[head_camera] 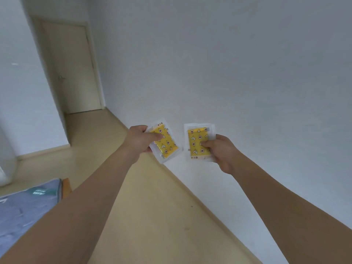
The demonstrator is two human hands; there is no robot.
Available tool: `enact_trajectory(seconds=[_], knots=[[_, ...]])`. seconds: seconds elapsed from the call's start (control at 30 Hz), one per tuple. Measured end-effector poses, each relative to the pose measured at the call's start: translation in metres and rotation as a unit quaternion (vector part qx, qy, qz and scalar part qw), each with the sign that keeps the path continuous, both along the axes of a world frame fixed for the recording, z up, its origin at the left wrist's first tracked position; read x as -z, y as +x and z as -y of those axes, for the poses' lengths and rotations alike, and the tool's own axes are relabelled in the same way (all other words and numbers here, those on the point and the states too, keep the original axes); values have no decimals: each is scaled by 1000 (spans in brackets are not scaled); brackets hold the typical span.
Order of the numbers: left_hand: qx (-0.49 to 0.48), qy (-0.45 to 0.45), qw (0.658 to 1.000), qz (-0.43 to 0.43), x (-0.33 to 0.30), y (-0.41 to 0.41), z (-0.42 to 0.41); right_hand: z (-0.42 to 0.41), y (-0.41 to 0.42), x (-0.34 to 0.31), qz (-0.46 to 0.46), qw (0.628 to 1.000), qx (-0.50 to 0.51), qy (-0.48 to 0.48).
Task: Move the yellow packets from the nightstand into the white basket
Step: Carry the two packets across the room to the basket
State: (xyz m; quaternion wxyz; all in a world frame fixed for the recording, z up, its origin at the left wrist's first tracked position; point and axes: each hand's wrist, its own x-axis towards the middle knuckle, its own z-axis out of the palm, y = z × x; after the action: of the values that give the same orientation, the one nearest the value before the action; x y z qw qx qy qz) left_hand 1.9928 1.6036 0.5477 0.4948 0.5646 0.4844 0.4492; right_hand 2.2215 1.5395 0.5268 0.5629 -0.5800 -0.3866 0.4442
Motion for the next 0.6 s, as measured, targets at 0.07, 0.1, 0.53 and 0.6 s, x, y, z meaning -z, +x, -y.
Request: enact_trajectory(seconds=[0.07,0.1,0.53,0.6], knots=[[-29,8,999,-16,-4,-6,-45,-54,-2,1,-7,1000,-28,10],[-45,9,999,-21,-8,-11,-68,-82,-5,-2,-10,999,-45,10],[-179,29,980,-79,-59,-144,-333,-432,-120,-45,-20,968,-249,32],[-197,18,977,-75,-54,-166,-376,-485,-143,-39,-21,963,-266,30]])
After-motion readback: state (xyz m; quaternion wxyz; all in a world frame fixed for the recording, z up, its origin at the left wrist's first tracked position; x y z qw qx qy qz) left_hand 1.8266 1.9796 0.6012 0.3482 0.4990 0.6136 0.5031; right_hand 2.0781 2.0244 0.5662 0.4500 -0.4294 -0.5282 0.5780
